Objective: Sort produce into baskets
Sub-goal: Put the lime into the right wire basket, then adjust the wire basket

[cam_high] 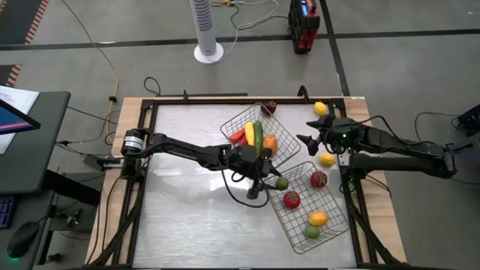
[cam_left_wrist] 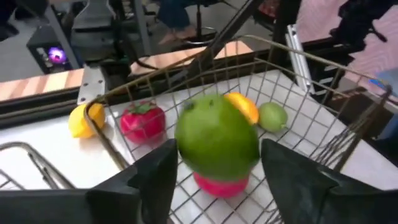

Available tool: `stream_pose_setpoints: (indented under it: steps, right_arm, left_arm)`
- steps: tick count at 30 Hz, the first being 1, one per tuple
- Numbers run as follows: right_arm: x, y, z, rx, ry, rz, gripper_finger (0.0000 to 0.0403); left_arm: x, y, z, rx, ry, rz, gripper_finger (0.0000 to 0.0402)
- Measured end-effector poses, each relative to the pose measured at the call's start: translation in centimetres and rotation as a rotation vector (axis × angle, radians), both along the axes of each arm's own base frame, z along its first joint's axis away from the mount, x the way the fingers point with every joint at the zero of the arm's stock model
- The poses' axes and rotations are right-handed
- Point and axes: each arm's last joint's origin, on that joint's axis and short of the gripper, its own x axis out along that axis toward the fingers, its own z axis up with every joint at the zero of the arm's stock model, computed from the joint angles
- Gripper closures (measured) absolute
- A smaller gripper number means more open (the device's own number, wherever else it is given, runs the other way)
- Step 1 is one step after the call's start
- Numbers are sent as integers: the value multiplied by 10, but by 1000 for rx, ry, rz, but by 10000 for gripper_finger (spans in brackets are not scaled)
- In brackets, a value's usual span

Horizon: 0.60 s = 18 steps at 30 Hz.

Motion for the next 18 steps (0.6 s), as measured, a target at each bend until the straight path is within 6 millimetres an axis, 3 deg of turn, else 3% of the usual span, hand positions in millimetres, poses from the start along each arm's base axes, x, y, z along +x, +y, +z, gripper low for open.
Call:
stream_pose_setpoints:
  steps: [7, 15, 18]
  right_arm:
    - [-5, 1, 3, 133, 166, -60, 17]
    - [-4, -1, -1, 280, 562, -104, 17]
    - [-1, -3, -7, 338, 726, -82, 17]
  left_arm:
    - [-1, -2, 1, 57, -30, -72, 123]
    - [-1, -1, 8, 200, -129, -87, 116]
    - [-6, 0, 2, 198, -225, -127, 120]
